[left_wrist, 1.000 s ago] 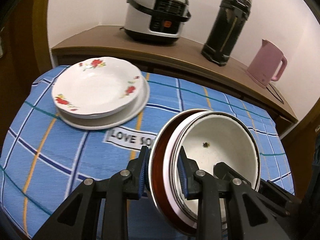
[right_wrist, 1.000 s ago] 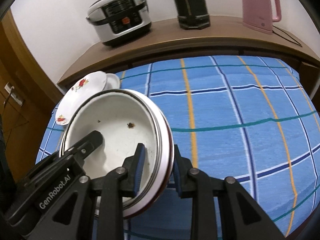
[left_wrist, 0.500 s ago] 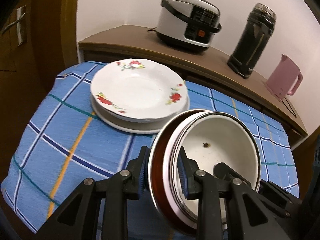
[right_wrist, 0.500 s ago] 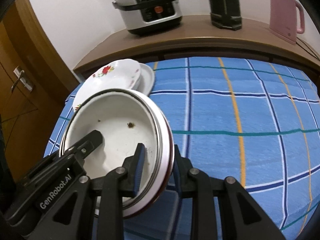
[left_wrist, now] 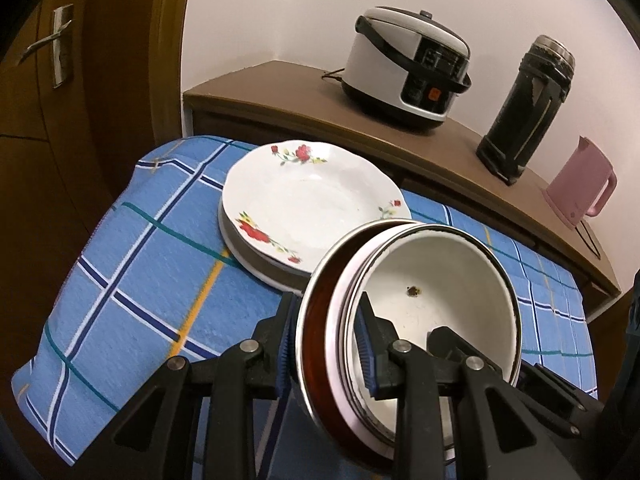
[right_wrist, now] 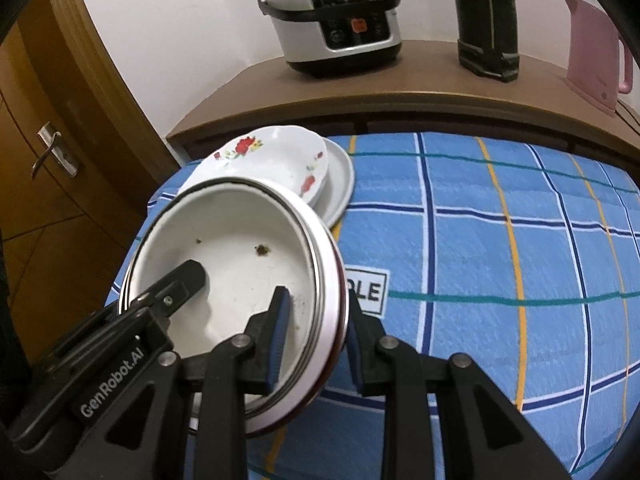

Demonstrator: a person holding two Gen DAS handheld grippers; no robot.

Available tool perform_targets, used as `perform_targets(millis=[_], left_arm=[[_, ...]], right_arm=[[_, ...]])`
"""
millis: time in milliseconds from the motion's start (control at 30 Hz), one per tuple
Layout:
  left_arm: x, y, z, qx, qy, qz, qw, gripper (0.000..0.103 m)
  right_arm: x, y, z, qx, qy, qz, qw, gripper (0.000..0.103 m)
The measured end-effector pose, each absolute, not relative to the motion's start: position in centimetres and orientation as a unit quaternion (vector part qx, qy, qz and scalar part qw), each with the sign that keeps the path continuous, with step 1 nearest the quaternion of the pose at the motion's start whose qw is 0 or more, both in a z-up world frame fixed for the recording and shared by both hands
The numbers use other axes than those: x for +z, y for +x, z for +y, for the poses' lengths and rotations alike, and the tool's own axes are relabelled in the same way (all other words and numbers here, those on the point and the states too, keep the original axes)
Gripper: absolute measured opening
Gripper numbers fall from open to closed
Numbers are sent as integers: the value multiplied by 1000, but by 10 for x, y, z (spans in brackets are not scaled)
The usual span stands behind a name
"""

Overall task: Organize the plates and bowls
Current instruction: 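Lift and carry the bowl stack with both grippers toward the red-flower plate stack, then lower the bowl stack onto the red-flower plates with both grippers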

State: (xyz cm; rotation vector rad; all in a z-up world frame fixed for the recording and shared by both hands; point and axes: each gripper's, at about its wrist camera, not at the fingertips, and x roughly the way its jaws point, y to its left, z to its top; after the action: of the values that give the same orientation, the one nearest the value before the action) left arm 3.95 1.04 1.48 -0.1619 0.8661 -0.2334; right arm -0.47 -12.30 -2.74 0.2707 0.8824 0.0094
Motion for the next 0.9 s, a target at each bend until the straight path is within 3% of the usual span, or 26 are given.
perform_targets(millis=[900], left_arm=[[33,76,16,-109,-85,402,905,31]], right_arm=[[-7,33,-118,9,127,411,903,27]])
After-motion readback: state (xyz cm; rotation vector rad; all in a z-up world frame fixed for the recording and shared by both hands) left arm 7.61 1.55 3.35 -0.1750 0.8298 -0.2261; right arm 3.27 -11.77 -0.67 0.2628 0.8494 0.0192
